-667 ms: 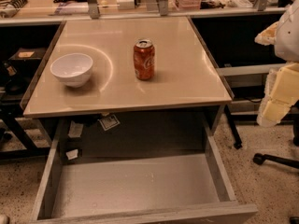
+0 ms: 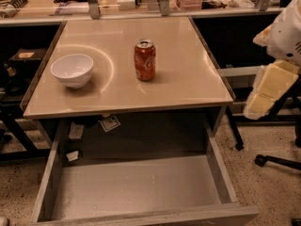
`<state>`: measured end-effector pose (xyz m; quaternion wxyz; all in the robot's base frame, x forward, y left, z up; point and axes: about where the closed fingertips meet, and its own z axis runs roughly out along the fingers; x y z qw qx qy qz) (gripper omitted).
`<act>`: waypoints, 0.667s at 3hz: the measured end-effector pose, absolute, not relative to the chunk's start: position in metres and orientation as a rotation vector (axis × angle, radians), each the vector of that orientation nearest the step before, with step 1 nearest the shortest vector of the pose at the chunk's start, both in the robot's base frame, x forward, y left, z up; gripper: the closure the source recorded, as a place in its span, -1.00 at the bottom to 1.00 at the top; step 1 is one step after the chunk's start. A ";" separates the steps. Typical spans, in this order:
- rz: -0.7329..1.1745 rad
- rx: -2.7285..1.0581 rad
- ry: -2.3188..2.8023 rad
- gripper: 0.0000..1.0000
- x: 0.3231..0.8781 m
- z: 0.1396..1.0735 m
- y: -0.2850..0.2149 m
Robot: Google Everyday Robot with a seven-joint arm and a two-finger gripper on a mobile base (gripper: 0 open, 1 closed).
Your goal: Place coke can into top drawer
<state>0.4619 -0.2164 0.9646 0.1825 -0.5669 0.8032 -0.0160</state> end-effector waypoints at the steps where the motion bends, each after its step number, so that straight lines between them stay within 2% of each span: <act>1: 0.054 -1.488 2.281 -1.00 0.498 0.948 -0.211; 2: 0.139 -1.443 2.269 -1.00 0.532 0.935 -0.201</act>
Offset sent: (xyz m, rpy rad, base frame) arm 0.1126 0.0245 -0.0434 0.2581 0.0317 -0.0798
